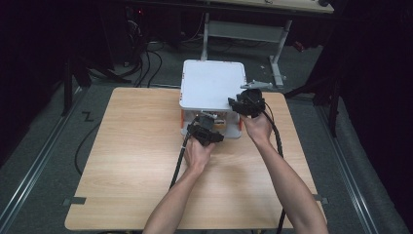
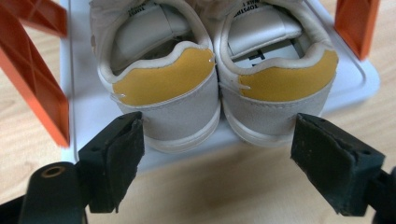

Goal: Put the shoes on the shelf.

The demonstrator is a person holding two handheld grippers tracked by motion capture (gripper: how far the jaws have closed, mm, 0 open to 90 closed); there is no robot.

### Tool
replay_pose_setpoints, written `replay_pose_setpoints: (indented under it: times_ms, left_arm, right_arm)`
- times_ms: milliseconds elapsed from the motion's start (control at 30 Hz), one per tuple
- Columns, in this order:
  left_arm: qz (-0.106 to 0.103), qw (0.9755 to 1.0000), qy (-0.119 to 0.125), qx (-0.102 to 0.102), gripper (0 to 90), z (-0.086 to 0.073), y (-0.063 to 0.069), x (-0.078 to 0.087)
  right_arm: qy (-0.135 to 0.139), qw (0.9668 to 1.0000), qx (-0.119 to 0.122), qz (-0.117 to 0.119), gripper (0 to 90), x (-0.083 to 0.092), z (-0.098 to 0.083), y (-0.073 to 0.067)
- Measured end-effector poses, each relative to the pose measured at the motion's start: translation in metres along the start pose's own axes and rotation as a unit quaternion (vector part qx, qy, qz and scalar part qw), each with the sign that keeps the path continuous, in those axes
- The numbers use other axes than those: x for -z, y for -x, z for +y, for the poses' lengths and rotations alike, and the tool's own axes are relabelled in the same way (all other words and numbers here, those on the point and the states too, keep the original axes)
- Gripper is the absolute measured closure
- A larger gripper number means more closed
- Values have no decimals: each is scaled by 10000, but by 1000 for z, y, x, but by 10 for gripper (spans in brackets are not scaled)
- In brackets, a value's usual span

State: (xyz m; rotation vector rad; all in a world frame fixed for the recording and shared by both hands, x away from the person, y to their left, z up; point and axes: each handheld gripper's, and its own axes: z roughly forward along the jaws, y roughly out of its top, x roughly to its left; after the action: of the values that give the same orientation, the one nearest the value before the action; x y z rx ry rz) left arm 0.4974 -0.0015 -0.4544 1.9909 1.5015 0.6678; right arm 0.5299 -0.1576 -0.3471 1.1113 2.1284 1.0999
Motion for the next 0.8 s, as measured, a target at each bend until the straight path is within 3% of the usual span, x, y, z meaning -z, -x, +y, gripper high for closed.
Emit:
replay_pose_setpoints:
  times_ms: [233, 533, 700, 800]
  left_arm:
    - [192, 9990, 394, 37, 234, 1, 5, -11]
    - [405, 9970, 666, -12, 293, 1, 13, -17]
    - [383, 9973, 626, -40, 310, 0, 14, -16]
    - [203, 9980, 592, -126, 280, -2, 10, -12]
  right_arm:
    - [-7, 10000, -12, -14, 597, 0, 0, 1]
    - [5, 10000, -34, -3, 600, 0, -1, 1]
    - [28, 10000, -28, 1, 600, 0, -1, 1]
    - [38, 10000, -44, 12, 600, 0, -2, 1]
